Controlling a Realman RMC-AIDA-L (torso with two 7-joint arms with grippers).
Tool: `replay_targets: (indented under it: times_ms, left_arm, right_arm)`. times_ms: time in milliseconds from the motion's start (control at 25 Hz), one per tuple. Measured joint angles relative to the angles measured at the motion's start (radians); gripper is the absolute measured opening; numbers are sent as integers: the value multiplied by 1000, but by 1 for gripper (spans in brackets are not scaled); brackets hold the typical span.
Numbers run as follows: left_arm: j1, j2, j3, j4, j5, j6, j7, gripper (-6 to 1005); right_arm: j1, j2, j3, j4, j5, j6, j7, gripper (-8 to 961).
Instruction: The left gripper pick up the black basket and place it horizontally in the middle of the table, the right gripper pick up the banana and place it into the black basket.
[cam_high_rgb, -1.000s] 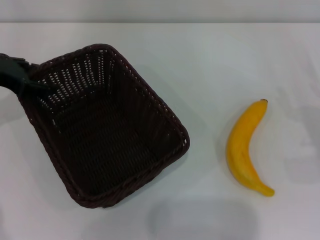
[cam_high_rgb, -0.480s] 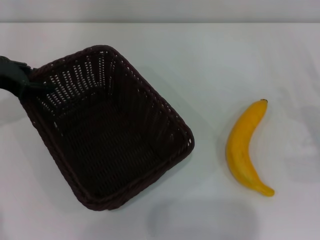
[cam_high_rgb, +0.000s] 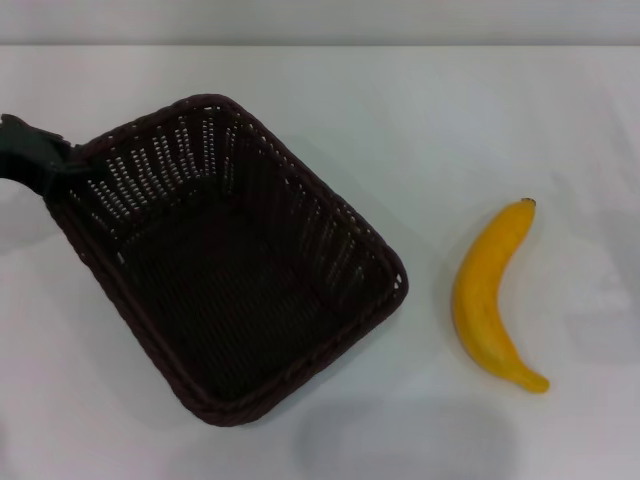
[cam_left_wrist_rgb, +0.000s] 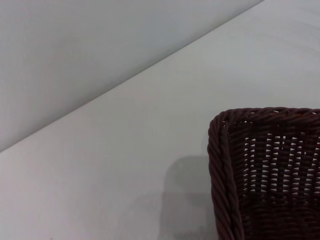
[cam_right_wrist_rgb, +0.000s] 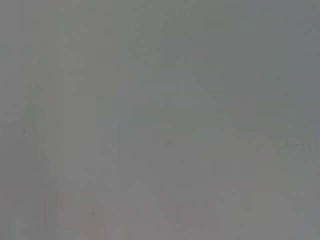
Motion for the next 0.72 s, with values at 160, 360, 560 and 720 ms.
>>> replay_targets:
  times_ms: [160, 360, 560, 720]
  left_arm:
    - [3, -13, -14, 8, -11, 1, -16, 244]
    - [28, -38, -55, 63, -61, 23, -81, 215]
    - [90, -90, -54, 206, -119, 35, -241, 210]
    - [158, -163, -41, 392, -114, 36, -374, 200]
  right_arm:
    - [5, -1, -1, 8, 0, 4, 2, 794]
    - [12, -6, 5, 19, 0, 5, -3, 794]
    - [15, -13, 28, 50, 0, 6, -6, 794]
    - [19, -22, 68, 79, 0, -2, -5, 793]
